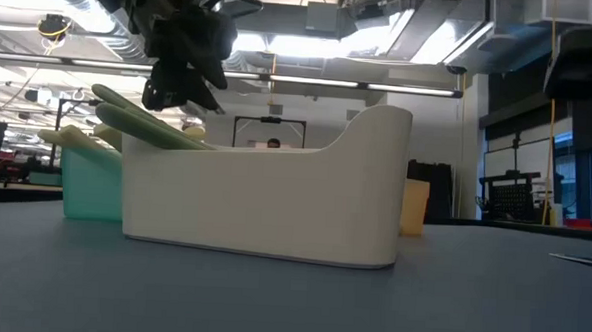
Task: Sort silverware by color (type)
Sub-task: Put the yellow table knife into the green bin
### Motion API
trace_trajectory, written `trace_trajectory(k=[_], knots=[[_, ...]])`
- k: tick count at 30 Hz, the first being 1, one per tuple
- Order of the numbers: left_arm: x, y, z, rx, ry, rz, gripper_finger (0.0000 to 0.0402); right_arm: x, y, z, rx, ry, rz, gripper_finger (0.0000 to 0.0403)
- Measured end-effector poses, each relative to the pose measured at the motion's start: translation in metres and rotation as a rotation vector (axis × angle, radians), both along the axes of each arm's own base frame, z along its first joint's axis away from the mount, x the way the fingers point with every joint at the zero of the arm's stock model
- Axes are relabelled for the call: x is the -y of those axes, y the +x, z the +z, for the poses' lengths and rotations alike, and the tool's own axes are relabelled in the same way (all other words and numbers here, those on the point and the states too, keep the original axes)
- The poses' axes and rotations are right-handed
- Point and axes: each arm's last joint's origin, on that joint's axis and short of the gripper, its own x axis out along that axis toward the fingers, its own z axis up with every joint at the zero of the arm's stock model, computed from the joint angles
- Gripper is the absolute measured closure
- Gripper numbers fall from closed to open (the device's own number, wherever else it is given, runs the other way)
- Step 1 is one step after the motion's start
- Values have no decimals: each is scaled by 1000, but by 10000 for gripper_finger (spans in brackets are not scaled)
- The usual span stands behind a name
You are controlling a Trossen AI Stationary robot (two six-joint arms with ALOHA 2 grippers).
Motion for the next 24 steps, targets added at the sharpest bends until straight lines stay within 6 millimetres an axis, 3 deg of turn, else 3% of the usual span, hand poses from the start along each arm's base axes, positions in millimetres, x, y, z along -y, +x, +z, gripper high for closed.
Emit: trace_trajectory(k=[16,24], knots=[[6,0,0,-2,25,-3,272,-8,10,-32,-11,-67,137,254],[6,0,0,-2,30,2,272,-8,10,-36,-12,-88,134,261]])
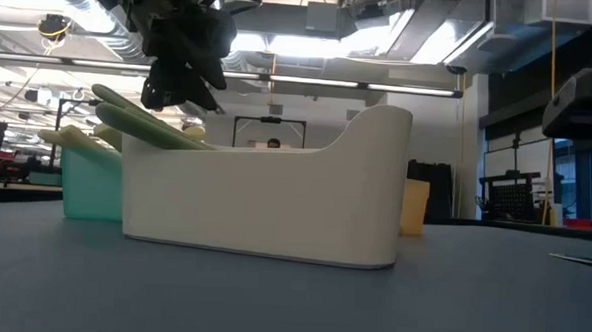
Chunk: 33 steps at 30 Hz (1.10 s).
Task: Sort silverware by color (type)
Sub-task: Put the yellow table knife into the green bin
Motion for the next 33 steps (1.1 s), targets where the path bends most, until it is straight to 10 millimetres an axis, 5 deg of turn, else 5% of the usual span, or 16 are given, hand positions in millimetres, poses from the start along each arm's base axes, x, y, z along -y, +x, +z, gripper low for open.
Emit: trace_trajectory(k=[14,33], knots=[[0,0,0,0,0,0,272,0,0,0,-10,2,-1,358],[0,0,0,0,0,-1,272,0,0,-1,-8,5,-6,362]])
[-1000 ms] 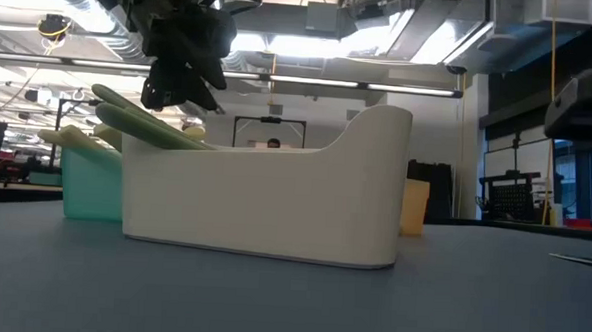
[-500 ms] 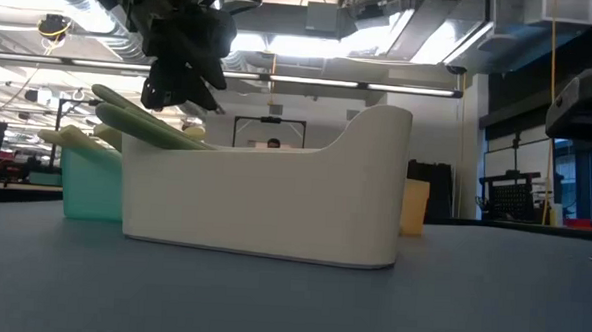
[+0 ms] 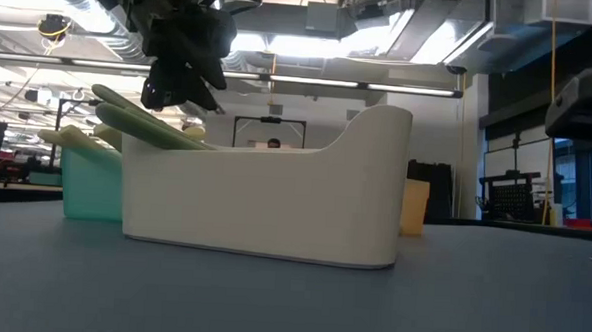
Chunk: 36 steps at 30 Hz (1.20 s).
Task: Sort silverware by color (type)
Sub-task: Put the yellow table knife into the green bin
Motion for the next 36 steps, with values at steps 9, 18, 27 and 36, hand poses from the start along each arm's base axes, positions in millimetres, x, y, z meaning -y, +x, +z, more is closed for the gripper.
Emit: trace_trajectory(k=[9,18,27,36], knots=[[0,0,0,0,0,0,272,-2,3,3,26,-6,-9,363],[0,0,0,1,-8,-8,272,-5,11,12,112,-50,-34,363],[0,0,0,3,-8,-8,272,-2,23,26,172,-111,-79,363],[0,1,1,9,-8,-8,272,6,43,54,192,-121,-117,363]])
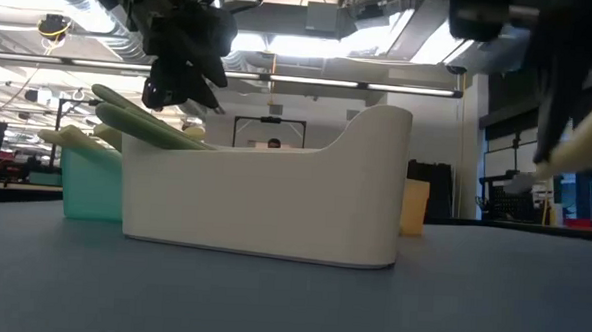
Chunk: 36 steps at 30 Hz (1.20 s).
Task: Sort silverware by color (type)
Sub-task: Put the yellow table knife into the green bin
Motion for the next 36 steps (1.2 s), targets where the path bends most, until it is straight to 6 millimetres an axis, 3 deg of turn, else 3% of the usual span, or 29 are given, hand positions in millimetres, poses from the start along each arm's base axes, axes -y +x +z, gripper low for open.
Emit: trace_trajectory(k=[9,17,27,36], knots=[[0,0,0,2,0,0,272,12,20,35,22,-42,53,363],[0,2,1,22,0,1,272,39,46,59,122,-138,64,363],[7,12,13,172,-50,30,272,83,70,65,190,-348,42,363],[20,17,22,282,-26,28,272,108,88,72,309,-371,-77,363]])
